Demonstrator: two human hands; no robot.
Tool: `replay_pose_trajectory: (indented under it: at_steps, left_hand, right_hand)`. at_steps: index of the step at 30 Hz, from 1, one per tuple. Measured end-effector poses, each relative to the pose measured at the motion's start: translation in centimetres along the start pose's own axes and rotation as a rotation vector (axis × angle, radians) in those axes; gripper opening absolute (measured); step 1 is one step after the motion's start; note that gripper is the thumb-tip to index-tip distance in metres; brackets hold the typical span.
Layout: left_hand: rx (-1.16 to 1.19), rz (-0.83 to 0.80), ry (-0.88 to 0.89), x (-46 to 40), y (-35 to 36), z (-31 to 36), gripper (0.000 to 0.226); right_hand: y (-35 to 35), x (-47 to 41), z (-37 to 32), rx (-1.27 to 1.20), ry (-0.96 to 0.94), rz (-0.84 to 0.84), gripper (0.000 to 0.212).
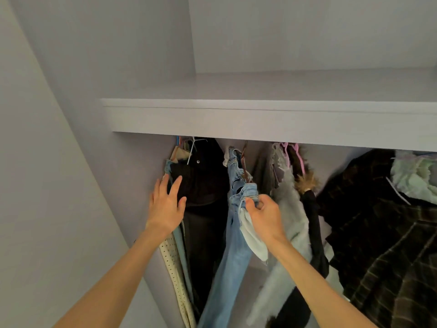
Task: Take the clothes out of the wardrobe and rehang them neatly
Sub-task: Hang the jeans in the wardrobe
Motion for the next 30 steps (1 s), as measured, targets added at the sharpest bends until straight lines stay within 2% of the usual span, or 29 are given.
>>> replay_pose_trajectory:
  at_steps: [5,10,16,22,30]
  left_hand:
    - [0.075,-0.08,-0.082,-1.0,1.5,-1.8,0.063]
    - [0.123,-0.07,-0.011,-1.1,2.4,-2.2,0.057]
    - [0.192,-0.058,0.042,-0.5,2.7,-2.5,0.052]
    - [0.26,-0.056,0.034,-0.5,2.7,-2.6,0.051]
    - [0.284,-0.058,0.046,-0.4,2.7,-2.4,0.051]
  right_hand:
    - [3.8,-2.9,-0.8,-0.025,-0.033,0.011,0.024]
    - [5.5,-4.2,-2.3,-0.023,-0.104,0.044,0.037]
    - [6.7,-6.0,-5.0,0.003,-0.194,0.1,0.031]
    - [8.6,-9.0,-5.0,0.105,-0.186,0.109,0.018]
    - [11.8,-9.5,-3.8,0.268,-0.166,0.071,0.029]
Point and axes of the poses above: each hand's wrist, its own x-axis away from the middle knuckle, its own y-axis out of the palm, z = x × y, the point moved 6 cm from there along -x, towards the middle knuckle, and after that the axes turned 2 degrees about x, right-handed, at the moved point
